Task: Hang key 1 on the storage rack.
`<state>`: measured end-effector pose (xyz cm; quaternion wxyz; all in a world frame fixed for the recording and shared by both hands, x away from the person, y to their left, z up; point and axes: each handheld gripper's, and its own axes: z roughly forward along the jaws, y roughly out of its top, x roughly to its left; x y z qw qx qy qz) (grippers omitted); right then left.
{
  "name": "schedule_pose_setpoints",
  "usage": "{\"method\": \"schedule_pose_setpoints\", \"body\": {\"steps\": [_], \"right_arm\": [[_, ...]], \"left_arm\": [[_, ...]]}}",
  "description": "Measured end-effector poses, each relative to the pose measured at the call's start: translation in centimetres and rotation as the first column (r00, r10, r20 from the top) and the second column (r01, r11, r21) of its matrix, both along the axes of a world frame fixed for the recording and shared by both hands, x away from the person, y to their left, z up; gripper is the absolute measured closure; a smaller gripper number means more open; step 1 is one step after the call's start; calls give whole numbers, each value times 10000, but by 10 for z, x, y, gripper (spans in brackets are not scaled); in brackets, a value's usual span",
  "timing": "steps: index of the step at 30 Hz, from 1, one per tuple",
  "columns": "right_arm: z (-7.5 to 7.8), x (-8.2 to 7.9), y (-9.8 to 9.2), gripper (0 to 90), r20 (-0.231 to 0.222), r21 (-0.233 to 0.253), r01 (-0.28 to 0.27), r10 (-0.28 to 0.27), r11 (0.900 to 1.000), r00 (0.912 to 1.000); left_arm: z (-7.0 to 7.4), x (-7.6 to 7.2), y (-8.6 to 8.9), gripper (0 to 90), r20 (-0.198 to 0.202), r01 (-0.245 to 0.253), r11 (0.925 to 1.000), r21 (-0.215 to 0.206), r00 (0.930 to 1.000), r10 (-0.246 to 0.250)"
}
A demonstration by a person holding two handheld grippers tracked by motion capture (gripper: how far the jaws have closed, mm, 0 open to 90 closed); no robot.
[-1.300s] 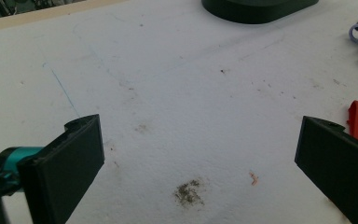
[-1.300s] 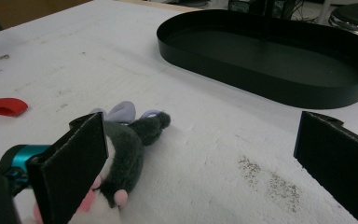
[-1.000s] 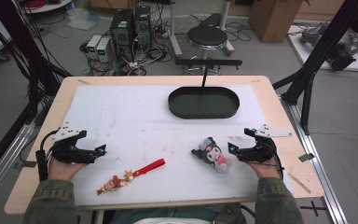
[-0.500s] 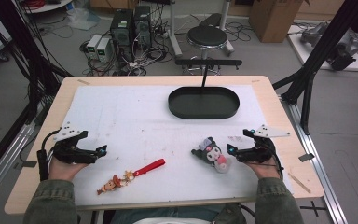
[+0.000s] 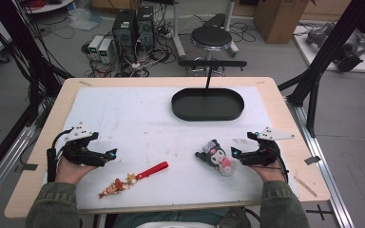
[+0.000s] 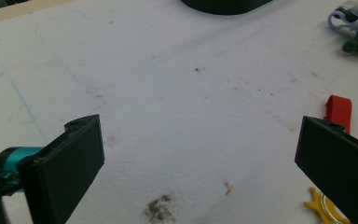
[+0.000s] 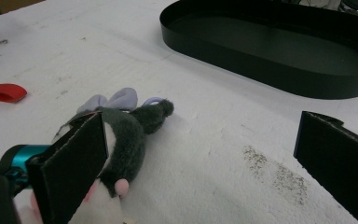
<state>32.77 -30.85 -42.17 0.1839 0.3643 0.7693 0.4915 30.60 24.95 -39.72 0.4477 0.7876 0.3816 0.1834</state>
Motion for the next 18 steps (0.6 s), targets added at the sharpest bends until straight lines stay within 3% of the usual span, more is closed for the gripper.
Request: {"method": "schedule_pose_setpoints", "body": {"steps": [18], "right_arm": [[-1, -3, -3, 18, -194, 9, 58, -58, 10000, 9998]], "left_arm": [[10, 4, -39, 17, -228, 799, 9946, 659, 9967, -785]]}}
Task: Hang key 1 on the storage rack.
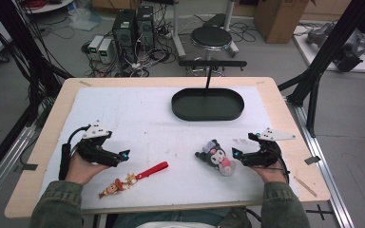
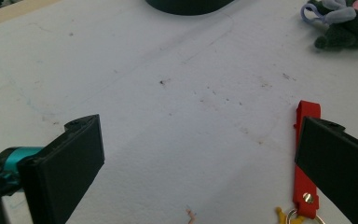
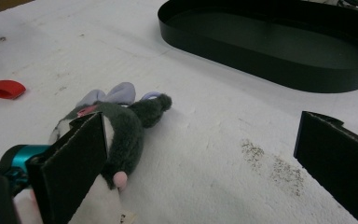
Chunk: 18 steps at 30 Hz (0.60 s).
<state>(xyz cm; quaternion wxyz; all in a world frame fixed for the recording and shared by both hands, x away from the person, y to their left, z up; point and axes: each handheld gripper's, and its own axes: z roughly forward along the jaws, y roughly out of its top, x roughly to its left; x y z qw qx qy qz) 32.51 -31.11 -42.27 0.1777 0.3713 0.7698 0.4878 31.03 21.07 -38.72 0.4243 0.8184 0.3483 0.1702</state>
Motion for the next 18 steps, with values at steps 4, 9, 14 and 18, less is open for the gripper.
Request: {"method": "schedule_pose_setpoints", "body": {"steps": [4, 9, 14, 18], "right_arm": [[0, -1, -1, 19, -9, -39, 16, -16, 10000, 10000], [0, -1, -1, 19, -40, -48, 65, -65, 10000, 10000], [0, -2, -2, 19, -37, -56, 48, -48, 10000, 10000], [0, -2, -2, 18, -20, 4, 28, -28, 10000, 10000]], "left_arm": [[0, 2, -13, 17, -68, 252, 9996, 158, 9997, -251], [-2, 7, -34, 17, -230, 704, 9965, 441, 9973, -694], [-3, 9, -61, 17, -480, 1244, 9884, 870, 9915, -1206], [-8, 8, -82, 17, -899, 1719, 9766, 1296, 9828, -1610]]}}
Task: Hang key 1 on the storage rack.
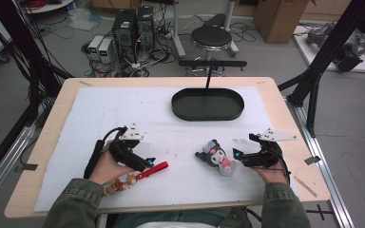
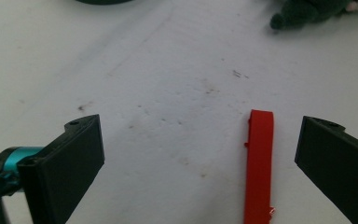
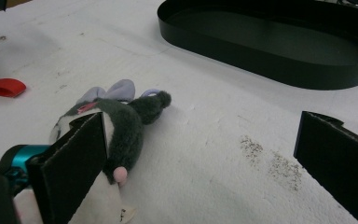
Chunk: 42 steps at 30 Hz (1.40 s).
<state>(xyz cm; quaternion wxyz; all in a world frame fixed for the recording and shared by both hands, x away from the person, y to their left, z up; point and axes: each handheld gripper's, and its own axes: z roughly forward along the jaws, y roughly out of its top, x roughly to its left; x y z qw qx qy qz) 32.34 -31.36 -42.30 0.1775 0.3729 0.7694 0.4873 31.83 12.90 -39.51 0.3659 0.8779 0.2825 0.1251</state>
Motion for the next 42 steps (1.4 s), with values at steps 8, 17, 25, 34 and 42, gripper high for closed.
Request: {"method": "schedule_pose_setpoints", "body": {"steps": [8, 17, 25, 34, 42], "right_arm": [[0, -1, 0, 19, -40, -8, 13, -13, 10000, 10000], [-1, -1, 0, 19, -99, -42, -11, 11, 10000, 10000], [0, -1, -1, 19, -116, -33, 5, -6, 10000, 9999], [-1, 0, -1, 19, -204, -104, -12, 10, 9999, 9998], [-1, -1, -1, 19, -157, -112, 54, -56, 9999, 9999]], "left_arm": [[-9, -3, -26, 18, -366, 803, 9944, 690, 9963, -779], [-20, -5, -38, 113, -1288, 1843, 9747, 1269, 9773, -1680], [-25, -6, -41, 336, -1408, 2198, 9616, 1644, 9701, -1977], [-28, -5, -42, 424, -1584, 2203, 9575, 1860, 9685, -1921], [-26, -5, -40, 746, -1566, 2210, 9564, 1911, 9687, -1926]]}}
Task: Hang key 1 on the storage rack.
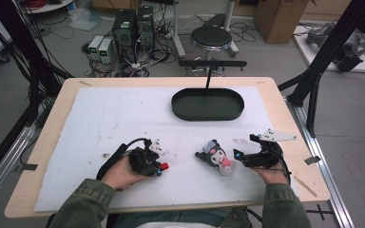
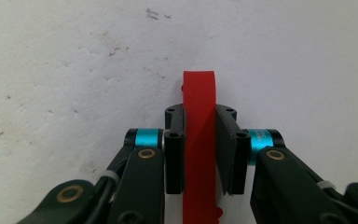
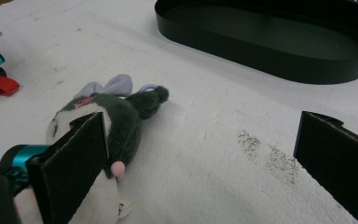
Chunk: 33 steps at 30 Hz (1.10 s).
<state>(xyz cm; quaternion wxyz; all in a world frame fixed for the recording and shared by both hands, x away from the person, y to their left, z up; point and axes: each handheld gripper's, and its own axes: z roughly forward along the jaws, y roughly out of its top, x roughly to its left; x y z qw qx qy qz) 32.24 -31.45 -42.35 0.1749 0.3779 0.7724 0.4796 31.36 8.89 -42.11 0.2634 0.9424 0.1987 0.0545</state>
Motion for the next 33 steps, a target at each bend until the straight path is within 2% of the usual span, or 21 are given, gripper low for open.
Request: {"method": "schedule_pose_setpoints", "body": {"steps": [3, 7, 9, 12, 13, 20, 27, 28, 29, 30, 32, 33], "right_arm": [[0, 0, 0, 19, -15, 1, 11, -11, 10000, 10000], [0, 0, 0, 19, -18, -41, 17, -17, 10000, 10000], [0, 0, 0, 19, -17, -44, 8, -9, 10000, 10000], [-1, 0, 0, 19, -22, -51, 17, -17, 10000, 10000], [-1, 0, 0, 19, -31, -52, -9, 9, 10000, 10000], [-1, 0, 0, 19, -26, -65, 5, -5, 10000, 10000], [-1, 0, 1, 19, -32, -151, 2, -2, 9999, 10000], [-1, 0, 1, 20, -25, -161, 4, -4, 9999, 10000], [-1, -1, 1, 19, -30, -144, 38, -38, 9999, 10000], [-1, -1, 1, 19, -30, -144, 38, -38, 9999, 10000], [-1, 0, 1, 20, -15, -165, 46, -46, 9999, 10000], [-2, 1, 2, 20, -64, -263, 14, -16, 9997, 10000]], "left_arm": [[0, 0, 0, 746, 20, 6, 10000, -17, 10000, -6], [2, 1, 4, 746, -149, 76, 9998, -173, 9999, -78], [5, 1, 7, 746, -355, 90, 9993, -375, 9993, -104], [7, 2, 10, 746, -341, -3, 9989, -477, 9994, -14], [9, 1, 12, 746, -304, -57, 9977, -677, 9995, 36], [17, 3, 24, 746, -394, -286, 9923, -1202, 9989, 240], [31, 3, 34, 747, -192, -326, 9888, -1454, 9994, 301], [33, 3, 36, 747, -211, -375, 9875, -1530, 9992, 347], [37, 7, 44, 747, -534, -355, 9860, -1627, 9982, 271], [37, 7, 44, 746, -534, -355, 9860, -1627, 9982, 271], [41, 11, 52, 746, -614, -632, 9786, -1961, 9968, 520], [47, 15, 60, 746, -796, -798, 9657, -2469, 9949, 619]]}}
